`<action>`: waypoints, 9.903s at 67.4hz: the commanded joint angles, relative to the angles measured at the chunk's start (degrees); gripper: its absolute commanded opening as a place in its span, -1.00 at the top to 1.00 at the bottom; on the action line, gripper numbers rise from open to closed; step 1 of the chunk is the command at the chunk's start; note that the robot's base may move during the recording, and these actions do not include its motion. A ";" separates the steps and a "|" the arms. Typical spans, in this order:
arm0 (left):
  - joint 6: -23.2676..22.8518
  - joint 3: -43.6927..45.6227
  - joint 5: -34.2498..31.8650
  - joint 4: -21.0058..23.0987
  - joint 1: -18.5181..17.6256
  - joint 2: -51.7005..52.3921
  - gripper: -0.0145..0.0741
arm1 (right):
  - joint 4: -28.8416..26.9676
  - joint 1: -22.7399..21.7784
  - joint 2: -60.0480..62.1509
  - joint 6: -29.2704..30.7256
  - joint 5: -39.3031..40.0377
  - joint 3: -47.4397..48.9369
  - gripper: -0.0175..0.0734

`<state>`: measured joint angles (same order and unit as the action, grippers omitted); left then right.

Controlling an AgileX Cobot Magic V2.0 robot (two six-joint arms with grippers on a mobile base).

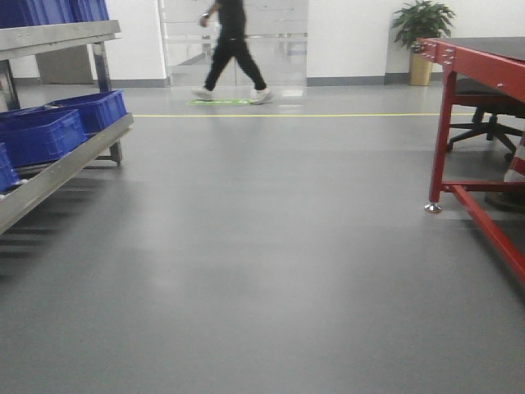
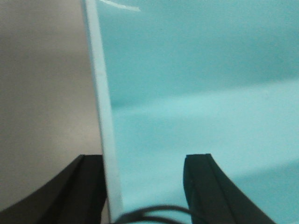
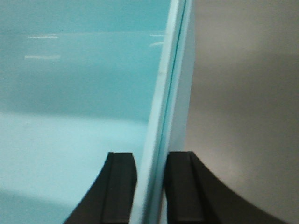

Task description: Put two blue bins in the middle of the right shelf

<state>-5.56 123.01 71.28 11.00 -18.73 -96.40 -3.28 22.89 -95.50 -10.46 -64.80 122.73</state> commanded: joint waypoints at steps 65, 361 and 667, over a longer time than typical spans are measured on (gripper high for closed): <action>2.33 1.14 -2.18 8.84 -0.83 1.77 0.92 | -1.18 0.14 0.07 -0.56 6.56 0.65 0.97; 2.33 1.14 -2.18 8.84 -0.83 1.77 0.92 | -1.18 0.14 0.07 -0.56 6.79 0.65 0.97; 2.33 1.14 -2.18 8.84 -0.83 1.77 0.92 | -1.18 0.14 0.07 -0.56 6.91 0.65 0.97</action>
<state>-5.66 123.01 71.51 10.98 -18.73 -96.40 -3.28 22.89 -95.50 -10.46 -64.58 122.73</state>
